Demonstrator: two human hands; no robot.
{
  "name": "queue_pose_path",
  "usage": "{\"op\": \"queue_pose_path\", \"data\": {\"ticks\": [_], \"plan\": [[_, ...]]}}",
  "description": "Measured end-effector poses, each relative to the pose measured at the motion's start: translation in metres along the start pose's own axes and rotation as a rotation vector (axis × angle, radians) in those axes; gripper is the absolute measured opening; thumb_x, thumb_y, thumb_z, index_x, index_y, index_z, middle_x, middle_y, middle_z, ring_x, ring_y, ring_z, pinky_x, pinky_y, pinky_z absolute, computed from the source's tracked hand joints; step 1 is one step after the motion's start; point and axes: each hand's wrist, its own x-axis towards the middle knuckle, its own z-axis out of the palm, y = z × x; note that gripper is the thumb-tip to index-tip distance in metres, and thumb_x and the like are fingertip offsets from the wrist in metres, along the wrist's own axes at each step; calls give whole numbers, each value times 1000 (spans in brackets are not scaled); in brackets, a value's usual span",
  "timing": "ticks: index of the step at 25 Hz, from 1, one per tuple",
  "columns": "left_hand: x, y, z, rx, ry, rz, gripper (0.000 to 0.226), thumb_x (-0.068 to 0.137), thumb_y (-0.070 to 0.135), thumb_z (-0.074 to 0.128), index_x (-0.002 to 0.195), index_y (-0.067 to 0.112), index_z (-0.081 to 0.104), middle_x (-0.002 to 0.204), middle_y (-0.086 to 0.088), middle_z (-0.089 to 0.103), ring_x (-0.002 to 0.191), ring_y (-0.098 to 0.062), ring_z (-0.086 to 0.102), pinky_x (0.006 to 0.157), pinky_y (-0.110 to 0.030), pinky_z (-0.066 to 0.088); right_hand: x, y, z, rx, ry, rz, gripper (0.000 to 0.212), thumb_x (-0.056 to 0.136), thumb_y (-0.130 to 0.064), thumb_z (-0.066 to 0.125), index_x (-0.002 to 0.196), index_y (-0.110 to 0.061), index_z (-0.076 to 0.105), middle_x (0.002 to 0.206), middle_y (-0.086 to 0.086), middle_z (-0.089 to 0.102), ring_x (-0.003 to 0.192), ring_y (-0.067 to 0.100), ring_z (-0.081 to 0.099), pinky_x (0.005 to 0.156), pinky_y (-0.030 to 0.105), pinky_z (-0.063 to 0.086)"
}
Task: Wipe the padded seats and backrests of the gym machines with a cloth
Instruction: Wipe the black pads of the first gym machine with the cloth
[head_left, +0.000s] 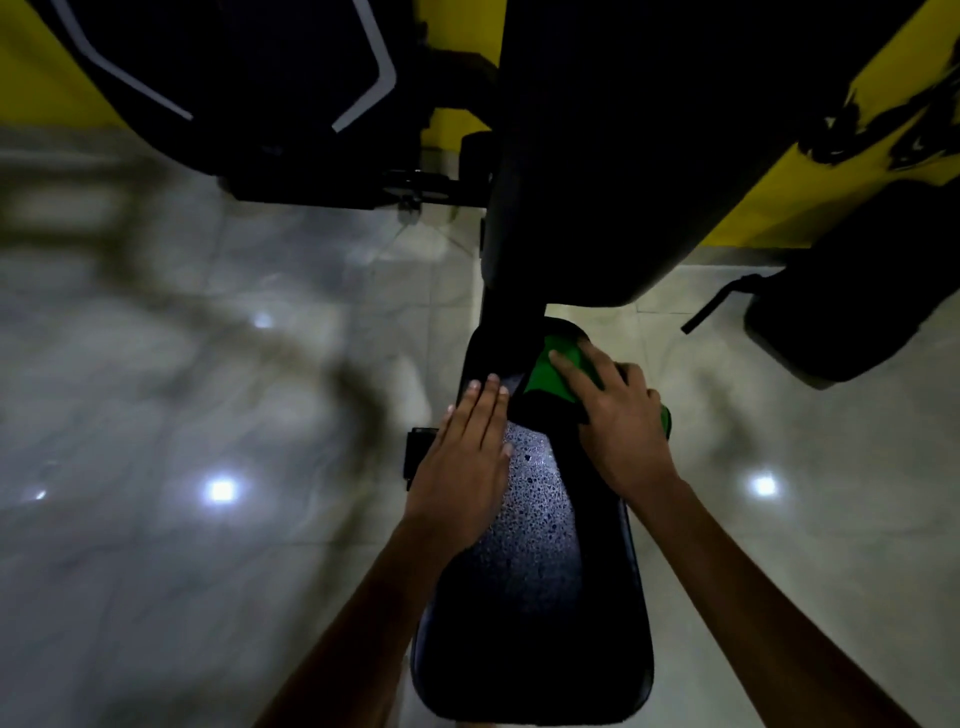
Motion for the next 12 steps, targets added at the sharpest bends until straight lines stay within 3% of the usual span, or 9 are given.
{"op": "queue_pose_path", "data": {"ticks": [3, 5, 8, 10, 12], "plan": [[7, 1, -2, 77, -1, 32, 59, 95, 29, 21, 145, 0, 31, 152, -17, 30, 141, -30, 28, 113, -40, 17, 43, 17, 4, 151, -27, 97, 52, 83, -7, 57, 134, -11, 50, 141, 13, 43, 110, 42, 48, 86, 51, 48], [11, 6, -1, 105, -11, 71, 59, 95, 31, 21, 145, 2, 30, 152, -16, 31, 141, -29, 29, 114, -40, 15, 59, 21, 4, 261, 2, 138, 43, 82, -6, 57, 125, -2, 56, 135, 17, 48, 106, 43, 52, 87, 48, 49], [15, 12, 0, 155, -7, 78, 58, 94, 32, 27, 143, 2, 36, 149, -15, 37, 138, -28, 36, 112, -42, 18, 27, 27, 4, 474, 79, 165, 49, 79, 5, 59, 127, 0, 54, 128, 19, 54, 109, 33, 55, 93, 28, 42], [21, 14, 0, 201, -24, 104, 57, 93, 32, 30, 140, 1, 40, 146, -15, 41, 135, -28, 41, 110, -43, 23, -1, 33, 0, 689, 101, 329, 49, 82, 9, 56, 129, -1, 53, 121, 16, 59, 104, 20, 55, 83, 13, 36], [29, 14, 0, 221, -23, 169, 58, 94, 33, 29, 141, 1, 40, 148, -15, 39, 136, -27, 38, 111, -43, 22, 5, 41, 1, 789, 64, 453, 44, 85, 7, 54, 127, -3, 55, 113, 12, 63, 99, 21, 58, 75, 12, 36]]}}
